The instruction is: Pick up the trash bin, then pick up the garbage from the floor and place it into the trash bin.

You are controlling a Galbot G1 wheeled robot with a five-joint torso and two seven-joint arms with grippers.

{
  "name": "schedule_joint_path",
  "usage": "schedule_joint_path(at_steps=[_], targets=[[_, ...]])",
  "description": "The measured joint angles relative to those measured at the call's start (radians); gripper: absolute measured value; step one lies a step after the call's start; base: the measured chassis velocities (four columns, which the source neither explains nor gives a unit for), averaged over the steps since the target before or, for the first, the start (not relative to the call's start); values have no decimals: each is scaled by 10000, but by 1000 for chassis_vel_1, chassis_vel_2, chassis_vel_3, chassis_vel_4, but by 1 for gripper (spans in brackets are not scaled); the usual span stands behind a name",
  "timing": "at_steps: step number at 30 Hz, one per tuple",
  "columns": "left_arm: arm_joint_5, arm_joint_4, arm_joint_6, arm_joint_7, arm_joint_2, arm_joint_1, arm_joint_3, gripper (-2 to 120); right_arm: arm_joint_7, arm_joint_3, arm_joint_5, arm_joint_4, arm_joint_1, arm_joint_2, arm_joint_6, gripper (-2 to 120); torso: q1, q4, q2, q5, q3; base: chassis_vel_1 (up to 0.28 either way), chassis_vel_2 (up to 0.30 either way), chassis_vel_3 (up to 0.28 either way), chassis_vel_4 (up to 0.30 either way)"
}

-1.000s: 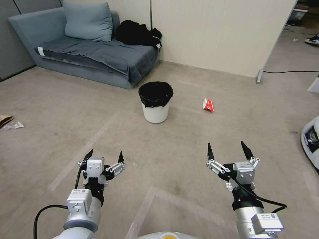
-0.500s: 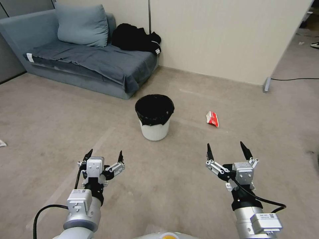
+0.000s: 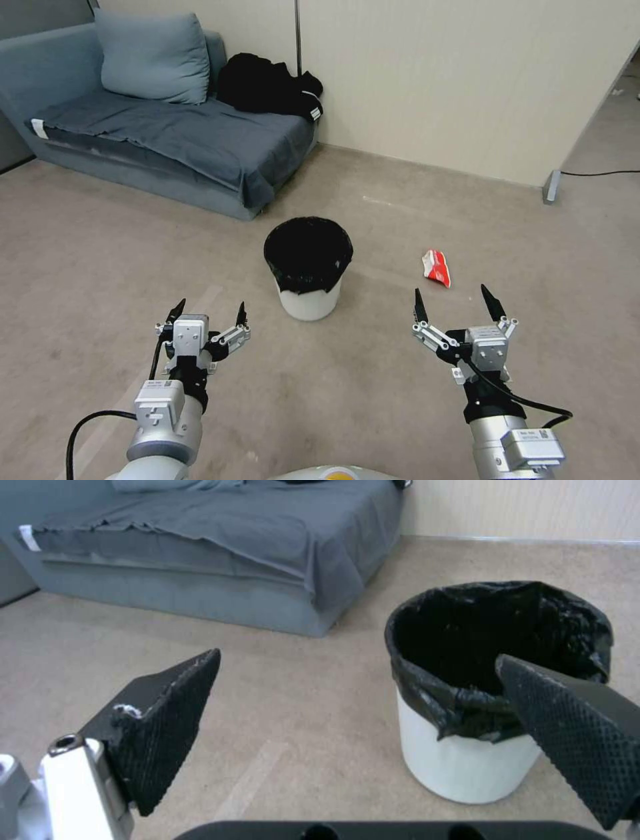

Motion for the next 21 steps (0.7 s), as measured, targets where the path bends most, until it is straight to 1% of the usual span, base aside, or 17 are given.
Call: schedule_joint_path(at_steps=[1,9,15,17,18,19,20,21], targets=[[0,0,-2,-3,0,0,0,100,-3,0,10,-16,0,0,49,100,0,-2,0,6,-1,-108,135,135,-131],[2,0,-5,-3,65,-16,13,100,-13,-21,-45,-187,1,0,344,100,1,-1,0,3,0,-118,110,107,-118],[-116,1,-110,142,145,-76,147,100,-19,-37,-271,-300,-13,0,430,100,0,-1,0,5,-1,-8,13,4,-8],[-645,2,-169,370,243,-296,224,100,-19,-40,-429,-312,-49,0,447,100,-1,0,0,5,-2,0,0,0,0],[-645,2,-169,370,243,-296,224,100,-19,-40,-429,-312,-49,0,447,100,-1,0,0,5,-2,0,0,0,0],[-1158,64,-145,512,335,-607,174,100,-13,-34,-526,-320,-67,0,450,100,-1,0,0,6,-1,0,0,0,0],[-1573,160,-128,529,418,-923,112,100,-6,-25,-586,-332,-72,0,451,100,-1,1,0,5,-1,0,0,0,0],[-2489,408,-55,500,615,-1583,21,100,-1,-22,-663,-358,-74,0,452,100,0,-1,0,4,-1,0,0,0,0]])
